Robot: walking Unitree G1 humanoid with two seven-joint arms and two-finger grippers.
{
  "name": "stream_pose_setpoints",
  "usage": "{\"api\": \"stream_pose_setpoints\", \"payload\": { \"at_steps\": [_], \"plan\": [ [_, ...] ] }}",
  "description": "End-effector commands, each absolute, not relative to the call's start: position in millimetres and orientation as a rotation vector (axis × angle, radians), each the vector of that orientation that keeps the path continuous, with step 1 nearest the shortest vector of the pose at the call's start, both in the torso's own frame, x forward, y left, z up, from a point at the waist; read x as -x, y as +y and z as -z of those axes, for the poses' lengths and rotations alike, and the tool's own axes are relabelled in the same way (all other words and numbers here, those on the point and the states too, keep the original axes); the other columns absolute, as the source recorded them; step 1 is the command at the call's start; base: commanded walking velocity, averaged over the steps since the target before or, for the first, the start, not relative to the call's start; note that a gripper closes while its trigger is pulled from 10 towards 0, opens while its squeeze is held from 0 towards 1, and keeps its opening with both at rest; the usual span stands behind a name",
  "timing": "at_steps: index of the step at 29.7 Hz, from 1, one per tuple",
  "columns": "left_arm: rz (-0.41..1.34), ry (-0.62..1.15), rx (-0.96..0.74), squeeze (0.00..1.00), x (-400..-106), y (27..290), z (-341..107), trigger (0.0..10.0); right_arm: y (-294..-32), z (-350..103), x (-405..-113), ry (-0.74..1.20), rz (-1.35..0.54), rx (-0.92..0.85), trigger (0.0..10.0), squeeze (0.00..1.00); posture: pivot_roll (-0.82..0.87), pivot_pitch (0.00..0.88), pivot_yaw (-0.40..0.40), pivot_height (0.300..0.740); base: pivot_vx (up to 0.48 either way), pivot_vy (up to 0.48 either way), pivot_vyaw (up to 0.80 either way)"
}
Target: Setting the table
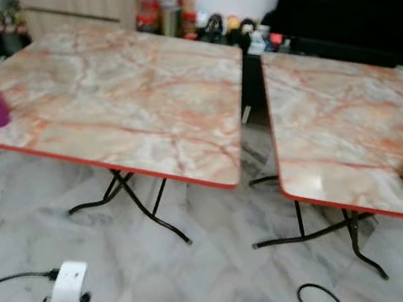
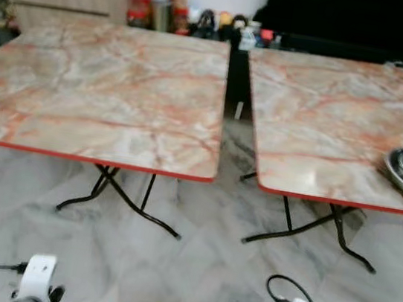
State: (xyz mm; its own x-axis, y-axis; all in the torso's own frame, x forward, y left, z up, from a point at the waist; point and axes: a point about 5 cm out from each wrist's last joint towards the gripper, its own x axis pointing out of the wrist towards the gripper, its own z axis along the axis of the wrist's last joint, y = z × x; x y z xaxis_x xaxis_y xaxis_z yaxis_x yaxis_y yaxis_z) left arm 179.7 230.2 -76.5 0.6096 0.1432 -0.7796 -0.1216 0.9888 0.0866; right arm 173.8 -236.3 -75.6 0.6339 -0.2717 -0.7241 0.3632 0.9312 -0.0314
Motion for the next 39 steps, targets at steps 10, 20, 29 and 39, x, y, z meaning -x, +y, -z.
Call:
{"api": "stream_pose_setpoints", "payload": {
  "at_steps": [10, 20, 29, 39],
  "plan": [
    [-0.146, 0.875, -0.022, 0.0, -191.1, 226.1, 71.8, 10.0, -242.5, 77.3, -167.6, 0.834, 0.376, -0.096, 10.0, 0.0, 0.06, 0.0, -0.022, 0.736, 0.0, 0.392, 0.0],
    [-0.14, 0.863, -0.021, 0.0, -194.6, 223.7, 70.5, 10.0, -238.4, 75.5, -174.6, 0.832, 0.345, -0.086, 10.0, 0.0, 0.08, 0.0, -0.031, 0.736, 0.0, 0.391, 0.0],
    [-0.142, 0.86, -0.025, 0.0, -193.2, 225.0, 70.7, 10.0, -234.1, 75.5, -177.3, 0.836, 0.317, -0.076, 10.0, 0.0, 0.09, 0.0, -0.031, 0.736, 0.0, 0.369, 0.0],
    [-0.123, 0.801, -0.022, 0.0, -208.1, 220.8, 62.8, 10.0, -230.3, 75.6, -179.3, 0.836, 0.3, -0.081, 10.0, 0.0, 0.09, 0.0, -0.025, 0.736, 0.0, 0.028, 0.0]
  ]
}}
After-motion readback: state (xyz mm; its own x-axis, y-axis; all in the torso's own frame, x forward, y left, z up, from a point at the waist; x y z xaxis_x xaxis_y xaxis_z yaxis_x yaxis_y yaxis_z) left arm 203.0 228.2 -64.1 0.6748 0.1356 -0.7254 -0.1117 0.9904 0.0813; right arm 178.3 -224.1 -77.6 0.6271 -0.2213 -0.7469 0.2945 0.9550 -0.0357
